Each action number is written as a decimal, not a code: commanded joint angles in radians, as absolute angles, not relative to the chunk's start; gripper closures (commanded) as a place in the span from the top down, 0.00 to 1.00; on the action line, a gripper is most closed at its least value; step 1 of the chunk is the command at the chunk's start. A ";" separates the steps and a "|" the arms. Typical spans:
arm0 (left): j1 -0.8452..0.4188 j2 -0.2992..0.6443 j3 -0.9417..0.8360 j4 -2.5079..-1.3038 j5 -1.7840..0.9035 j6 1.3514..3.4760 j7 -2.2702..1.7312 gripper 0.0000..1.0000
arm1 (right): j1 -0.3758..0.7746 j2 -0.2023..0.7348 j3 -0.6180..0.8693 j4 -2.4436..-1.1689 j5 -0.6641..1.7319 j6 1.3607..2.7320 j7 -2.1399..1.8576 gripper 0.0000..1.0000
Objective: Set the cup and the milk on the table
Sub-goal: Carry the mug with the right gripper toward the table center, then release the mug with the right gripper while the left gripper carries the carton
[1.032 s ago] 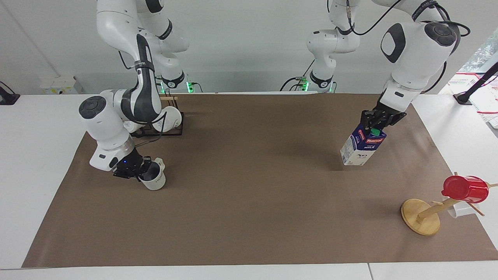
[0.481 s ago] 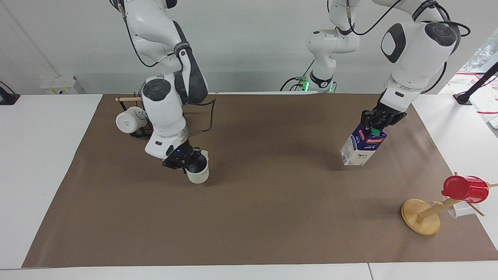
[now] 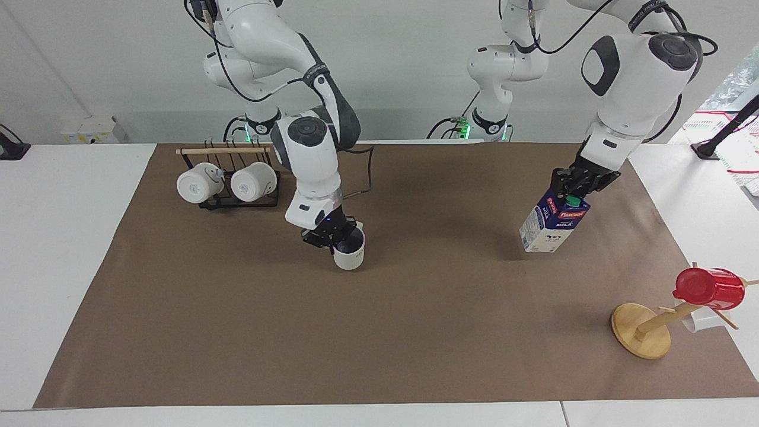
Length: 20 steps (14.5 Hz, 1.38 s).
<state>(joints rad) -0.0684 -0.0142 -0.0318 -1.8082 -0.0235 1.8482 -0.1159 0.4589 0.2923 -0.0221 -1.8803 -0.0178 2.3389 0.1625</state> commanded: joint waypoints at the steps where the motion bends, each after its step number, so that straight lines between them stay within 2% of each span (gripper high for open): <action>1: -0.064 -0.017 -0.029 -1.804 -0.008 1.836 -0.120 0.00 | 0.495 0.294 -0.025 -1.917 -0.035 2.396 0.230 0.00; 5: -0.072 -0.012 -0.029 -1.798 0.023 1.867 -0.124 0.00 | 0.502 0.311 -0.025 -1.919 -0.035 2.416 0.238 0.00; 6: -0.077 -0.012 -0.031 -1.798 0.029 1.868 -0.126 0.00 | 0.502 0.311 -0.025 -1.921 -0.035 2.413 0.239 0.25; 7: -0.078 -0.011 -0.031 -1.796 0.029 1.870 -0.127 0.00 | 0.503 0.310 -0.025 -1.922 -0.035 2.411 0.250 0.77; 8: -0.080 -0.009 -0.035 -1.793 0.029 1.871 -0.129 0.00 | 0.503 0.310 -0.025 -1.921 -0.035 2.411 0.264 1.00; 11: -0.145 -0.008 -0.040 -1.798 0.034 1.900 -0.184 0.00 | 0.485 0.275 -0.028 -1.904 -0.035 2.393 0.267 1.00; 14: -0.270 0.017 -0.040 -1.793 0.093 1.911 -0.358 0.00 | 0.405 0.195 -0.031 -1.850 -0.035 2.242 0.262 1.00; 16: -0.386 0.067 -0.040 -1.757 0.144 1.913 -0.573 0.00 | 0.341 0.151 -0.032 -1.806 -0.035 2.143 0.259 1.00; 20: -0.495 0.173 -0.043 -1.645 0.137 1.913 -0.759 0.00 | 0.206 0.042 -0.035 -1.786 -0.035 1.998 0.250 1.00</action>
<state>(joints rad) -0.4618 0.1049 -0.0539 -1.7273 0.1172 1.9111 -0.6843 0.2601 0.0929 -0.0448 -1.7801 -0.0218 2.0550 0.2472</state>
